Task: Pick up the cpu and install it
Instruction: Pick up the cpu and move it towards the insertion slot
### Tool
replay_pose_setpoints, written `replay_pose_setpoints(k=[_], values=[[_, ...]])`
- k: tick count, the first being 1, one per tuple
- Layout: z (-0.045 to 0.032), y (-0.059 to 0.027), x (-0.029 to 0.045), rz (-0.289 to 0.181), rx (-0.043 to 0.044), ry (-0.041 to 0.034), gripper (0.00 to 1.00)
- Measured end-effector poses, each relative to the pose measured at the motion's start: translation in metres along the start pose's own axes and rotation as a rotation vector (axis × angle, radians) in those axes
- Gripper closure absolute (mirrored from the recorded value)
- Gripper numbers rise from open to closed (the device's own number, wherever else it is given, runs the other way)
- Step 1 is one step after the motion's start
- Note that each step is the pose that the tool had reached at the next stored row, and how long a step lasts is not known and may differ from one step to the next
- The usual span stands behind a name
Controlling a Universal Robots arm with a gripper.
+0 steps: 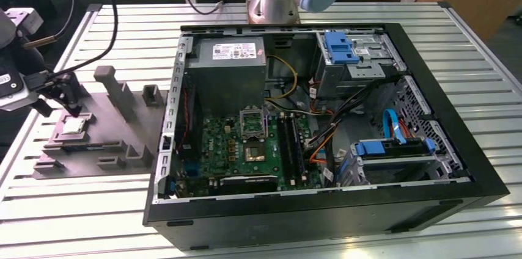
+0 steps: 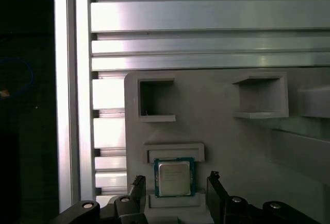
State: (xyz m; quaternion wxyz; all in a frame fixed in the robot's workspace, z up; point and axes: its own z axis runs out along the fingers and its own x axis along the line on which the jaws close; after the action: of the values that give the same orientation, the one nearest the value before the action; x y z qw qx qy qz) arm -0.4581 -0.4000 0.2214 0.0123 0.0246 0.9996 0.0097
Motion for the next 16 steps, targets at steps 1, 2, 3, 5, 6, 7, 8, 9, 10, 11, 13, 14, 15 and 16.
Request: replay_pose_setpoints(k=[1,2,3,5,6,7,8,9,10,11,13,14,15,16], values=[[0.0005,0.0,0.0,0.002,0.0003,0.0,0.41],[0.0011,0.0,0.0001,0.002,0.0003,0.0,0.41],[0.0016,0.0,0.0001,0.003,0.0003,0.0,0.4],[0.0026,-0.0001,0.0001,0.004,0.0004,0.0,0.4],[0.0032,-0.0001,0.0001,0.004,0.0004,-0.0001,0.34],[0.0038,0.0,0.0001,0.005,0.0003,-0.0001,0.34],[0.0044,-0.0001,0.0001,0.005,0.0003,-0.0001,0.34],[0.0052,-0.0001,0.0001,0.005,0.0003,-0.0001,0.34],[0.0061,-0.0001,0.0002,0.005,0.0003,-0.0001,0.34],[0.0071,-0.0002,0.0002,0.005,0.0003,-0.0002,0.34],[0.0093,-0.0004,0.0003,0.005,0.0003,-0.0001,0.34],[0.0106,-0.0007,0.0003,0.005,0.0003,-0.0001,0.34],[0.0117,-0.0011,0.0003,0.005,0.0004,0.0,0.34],[0.0128,-0.0015,0.0003,0.005,0.0004,0.0001,0.34]])
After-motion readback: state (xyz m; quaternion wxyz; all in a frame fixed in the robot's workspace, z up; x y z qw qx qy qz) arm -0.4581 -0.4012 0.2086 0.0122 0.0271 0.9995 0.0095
